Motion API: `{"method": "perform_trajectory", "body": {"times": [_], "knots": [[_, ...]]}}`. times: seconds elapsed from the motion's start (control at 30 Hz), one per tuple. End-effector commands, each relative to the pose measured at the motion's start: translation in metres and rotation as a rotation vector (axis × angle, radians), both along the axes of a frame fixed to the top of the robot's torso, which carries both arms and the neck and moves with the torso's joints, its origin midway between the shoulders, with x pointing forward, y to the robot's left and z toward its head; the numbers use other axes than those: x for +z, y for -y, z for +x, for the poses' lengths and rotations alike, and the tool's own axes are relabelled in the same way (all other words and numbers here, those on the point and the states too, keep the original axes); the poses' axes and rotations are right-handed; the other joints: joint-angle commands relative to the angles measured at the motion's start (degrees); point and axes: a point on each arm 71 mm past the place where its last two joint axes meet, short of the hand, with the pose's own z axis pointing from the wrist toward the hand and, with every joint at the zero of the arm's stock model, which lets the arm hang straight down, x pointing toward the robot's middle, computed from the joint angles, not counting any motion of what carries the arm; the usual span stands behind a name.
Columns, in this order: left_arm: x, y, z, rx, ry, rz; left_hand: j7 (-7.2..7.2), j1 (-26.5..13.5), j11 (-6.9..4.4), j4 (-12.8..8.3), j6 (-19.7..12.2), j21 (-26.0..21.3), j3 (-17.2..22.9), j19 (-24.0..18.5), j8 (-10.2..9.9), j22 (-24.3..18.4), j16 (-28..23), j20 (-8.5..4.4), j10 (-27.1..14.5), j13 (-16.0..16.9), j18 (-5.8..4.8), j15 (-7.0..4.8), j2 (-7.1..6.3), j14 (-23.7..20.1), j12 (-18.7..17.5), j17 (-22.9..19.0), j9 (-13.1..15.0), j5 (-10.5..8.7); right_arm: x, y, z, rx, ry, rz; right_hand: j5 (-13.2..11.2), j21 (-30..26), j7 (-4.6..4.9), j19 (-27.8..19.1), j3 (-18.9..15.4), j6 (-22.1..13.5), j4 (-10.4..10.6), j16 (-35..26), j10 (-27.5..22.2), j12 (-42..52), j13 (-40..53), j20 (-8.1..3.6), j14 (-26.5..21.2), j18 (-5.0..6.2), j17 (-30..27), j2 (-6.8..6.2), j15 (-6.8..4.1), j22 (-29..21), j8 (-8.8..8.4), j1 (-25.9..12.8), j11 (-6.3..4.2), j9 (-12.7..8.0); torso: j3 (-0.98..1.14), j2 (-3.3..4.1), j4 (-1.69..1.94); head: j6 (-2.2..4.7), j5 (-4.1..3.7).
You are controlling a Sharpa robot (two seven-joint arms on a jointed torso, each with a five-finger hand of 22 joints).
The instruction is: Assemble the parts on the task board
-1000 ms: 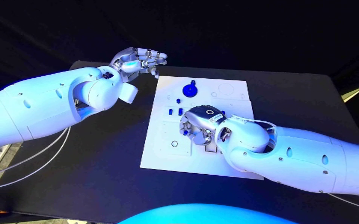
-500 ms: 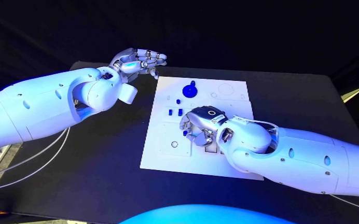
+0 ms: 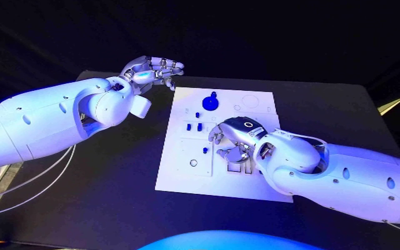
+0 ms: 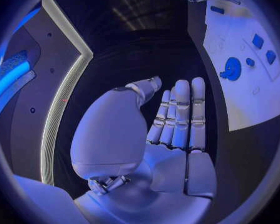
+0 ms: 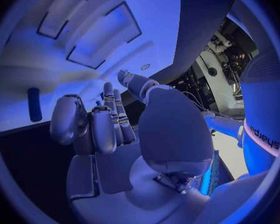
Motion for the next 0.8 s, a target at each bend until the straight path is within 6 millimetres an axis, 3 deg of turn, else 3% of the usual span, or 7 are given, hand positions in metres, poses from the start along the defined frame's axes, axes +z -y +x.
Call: {"method": "perform_trajectory", "body": {"times": [0.03, 0.3, 0.4, 0.43, 0.47, 0.57, 0.8], "knots": [[0.001, 0.002, -0.001, -0.019, 0.0, -0.012, 0.03, -0.14, -0.06, -0.03, -0.56, -0.37, -0.4, 0.37, -0.39, -0.08, -0.29, 0.11, -0.27, -0.08, 0.8, 0.48, 0.32, 0.09, 0.1, -0.06, -0.07, -0.2, 0.014, 0.017, 0.007, -0.057, -0.001, 0.046, 0.02, 0.92, 0.15, 0.38, -0.32, 0.84, 0.02, 0.04, 0.07, 0.69, 0.12, 0.13, 1.69, 0.77, 0.06, -0.08, 0.33, 1.34, 0.05, 0.1, -0.24, 0.2, -0.05, -0.03, -0.01, 0.4, -0.5], [0.002, 0.001, -0.002, -0.018, 0.003, -0.013, 0.01, -0.2, -0.06, 0.04, -0.52, -0.43, -0.46, 0.39, -0.36, -0.13, -0.31, 0.13, -0.26, -0.08, 0.8, 0.49, 0.36, 0.08, 0.15, -0.08, -0.07, -0.23, 0.035, 0.064, 0.029, -0.14, -0.009, 0.035, 1.59, -2.22, -0.2, -0.45, -4.74, -0.49, 0.75, -0.1, -4.08, 0.02, -0.8, 0.43, 1.61, 1.31, -0.38, -0.63, 0.89, -0.57, -1.09, -0.27, 0.37, 0.05, -0.08, -0.06, -0.05, 0.97, -1.39], [0.002, 0.001, -0.002, -0.017, 0.004, -0.013, 0.01, -0.2, -0.06, 0.04, -0.52, -0.43, -0.46, 0.39, -0.36, -0.13, -0.31, 0.13, -0.26, -0.08, 0.8, 0.49, 0.36, 0.08, 0.15, -0.08, -0.07, -0.23, 0.035, 0.079, 0.038, -0.16, -0.03, 0.004, 1.34, -5.98, -0.97, -1.12, -26.09, -2.96, 5.04, -0.39, -10.58, 2.79, -2.31, 2.09, 0.82, 1.6, -1.71, 4.85, 2.04, -2.9, -2.98, 8.32, 1.58, -0.06, -0.04, -0.03, -0.03, 1.05, -1.52], [0.002, 0.001, -0.002, -0.017, 0.004, -0.013, -0.01, -0.21, -0.07, 0.05, -0.5, -0.47, -0.5, 0.4, -0.34, -0.15, -0.32, 0.14, -0.25, -0.07, 0.8, 0.49, 0.36, 0.08, 0.18, -0.09, -0.07, -0.24, 0.035, 0.083, 0.04, -0.164, -0.036, -0.006, 1.4, -5.78, -1.04, -0.96, -27.32, -4.0, 7.01, -0.03, -12.53, 2.8, -2.83, 1.73, 0.91, 1.8, -1.31, 3.76, 2.17, -2.75, -3.65, 9.21, 2.01, -0.24, -0.03, -0.03, -0.03, 1.08, -1.56], [0.002, 0.001, -0.002, -0.017, 0.004, -0.013, -0.01, -0.21, -0.07, 0.05, -0.5, -0.47, -0.5, 0.4, -0.34, -0.15, -0.32, 0.14, -0.25, -0.07, 0.8, 0.49, 0.36, 0.08, 0.18, -0.09, -0.07, -0.24, 0.034, 0.085, 0.041, -0.165, -0.042, -0.013, 1.5, -5.83, -1.27, -0.84, -29.68, -4.58, 12.46, 0.2, -13.89, 4.66, -3.38, 1.93, 0.8, 1.76, -1.5, 2.83, 2.41, -2.7, -4.15, 12.75, 2.07, -0.17, 0.0, 0.01, -0.01, 1.18, -1.64], [0.001, 0.0, -0.001, -0.017, 0.004, -0.013, -0.01, -0.21, -0.07, 0.05, -0.5, -0.47, -0.5, 0.4, -0.34, -0.15, -0.32, 0.14, -0.25, -0.07, 0.8, 0.49, 0.36, 0.08, 0.18, -0.09, -0.07, -0.24, 0.032, 0.09, 0.044, -0.168, -0.059, -0.035, 1.69, -5.99, -1.76, -0.79, -32.16, -5.7, 18.44, 0.41, -15.32, 6.33, -3.98, 1.98, 0.72, 1.79, -1.67, 1.91, 2.45, -2.71, -4.86, 16.24, 2.3, -0.12, 0.05, 0.04, 0.03, 1.19, -1.72], [0.001, 0.0, -0.001, -0.017, 0.003, -0.012, -0.03, -0.2, -0.08, 0.06, -0.47, -0.49, -0.51, 0.4, -0.33, -0.17, -0.32, 0.14, -0.23, -0.07, 0.8, 0.49, 0.37, 0.07, 0.21, -0.1, -0.06, -0.24, 0.024, 0.093, 0.047, -0.163, -0.09, -0.084, 1.1, -5.35, -1.44, -0.38, -33.48, -6.89, 19.1, 0.86, -15.02, 7.69, -4.09, 1.84, 1.03, 1.68, -1.17, 1.78, 2.27, -2.3, -5.5, 16.4, 2.06, -0.17, 0.03, 0.06, 0.06, 1.21, -1.88]]}}
